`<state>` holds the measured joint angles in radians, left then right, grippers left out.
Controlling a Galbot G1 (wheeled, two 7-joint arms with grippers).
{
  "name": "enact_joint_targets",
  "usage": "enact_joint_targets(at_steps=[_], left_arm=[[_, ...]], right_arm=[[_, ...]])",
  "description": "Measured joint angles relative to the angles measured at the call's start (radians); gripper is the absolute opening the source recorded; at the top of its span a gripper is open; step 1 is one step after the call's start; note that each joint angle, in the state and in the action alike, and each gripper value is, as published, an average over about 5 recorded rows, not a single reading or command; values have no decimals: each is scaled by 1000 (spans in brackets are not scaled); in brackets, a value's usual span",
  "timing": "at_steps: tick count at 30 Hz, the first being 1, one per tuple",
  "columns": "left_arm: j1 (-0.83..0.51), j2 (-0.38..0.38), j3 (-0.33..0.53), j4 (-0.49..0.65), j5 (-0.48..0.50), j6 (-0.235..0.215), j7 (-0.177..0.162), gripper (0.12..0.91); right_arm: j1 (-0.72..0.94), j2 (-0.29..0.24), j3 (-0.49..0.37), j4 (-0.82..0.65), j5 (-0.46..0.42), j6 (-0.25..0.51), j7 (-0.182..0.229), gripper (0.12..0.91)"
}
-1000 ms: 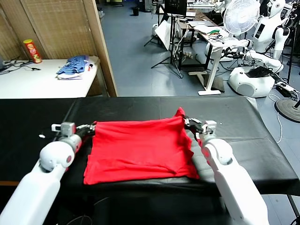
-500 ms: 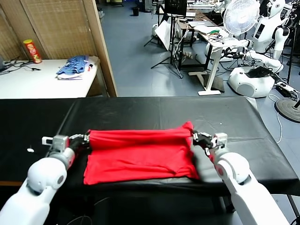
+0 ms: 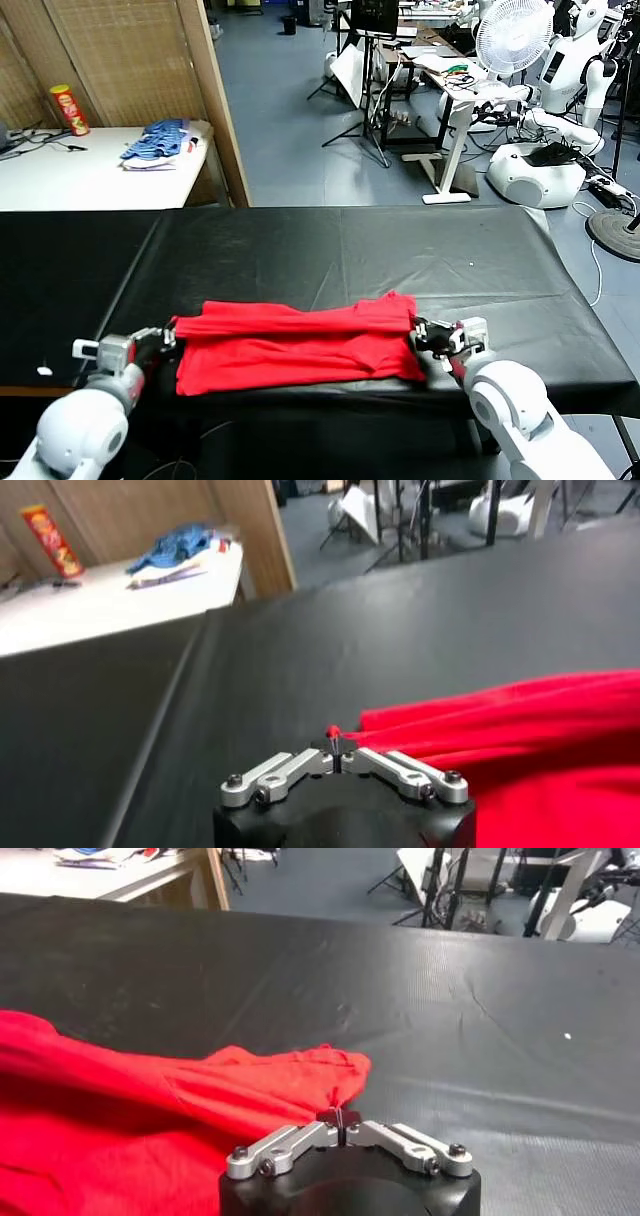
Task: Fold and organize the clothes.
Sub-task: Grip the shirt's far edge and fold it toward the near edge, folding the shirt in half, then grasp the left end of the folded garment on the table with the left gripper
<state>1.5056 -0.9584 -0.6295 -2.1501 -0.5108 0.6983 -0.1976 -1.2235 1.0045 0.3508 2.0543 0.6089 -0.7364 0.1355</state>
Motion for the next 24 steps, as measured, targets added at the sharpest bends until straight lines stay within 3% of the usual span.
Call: enact_joint_targets(at_steps=[3,6,11,15,17,19,24], left_arm=[[22,-7,-1,-13,13,15,8,130],[38,-9,-6,-26,18,28,7,204],[70,5,-29,-57,-2,38,9,473],[78,18,-60,-79,-57,34,11,683],[59,16,-66,-74,-99,28,-4,759],[24,9,-58,-58,-139,18,-23,788],[-97,-21,-7,19,-206,-1,-33,798]], right_arm=[[-18,-4,14,16,0,0,-11,179],[-41,-14,35,42,5,0,-14,317],[-71,-31,91,97,55,0,-7,584],[-51,-11,127,92,59,0,20,754],[-24,13,122,67,39,2,28,784],[12,43,104,30,9,9,29,795],[100,116,35,-75,-57,35,13,798]])
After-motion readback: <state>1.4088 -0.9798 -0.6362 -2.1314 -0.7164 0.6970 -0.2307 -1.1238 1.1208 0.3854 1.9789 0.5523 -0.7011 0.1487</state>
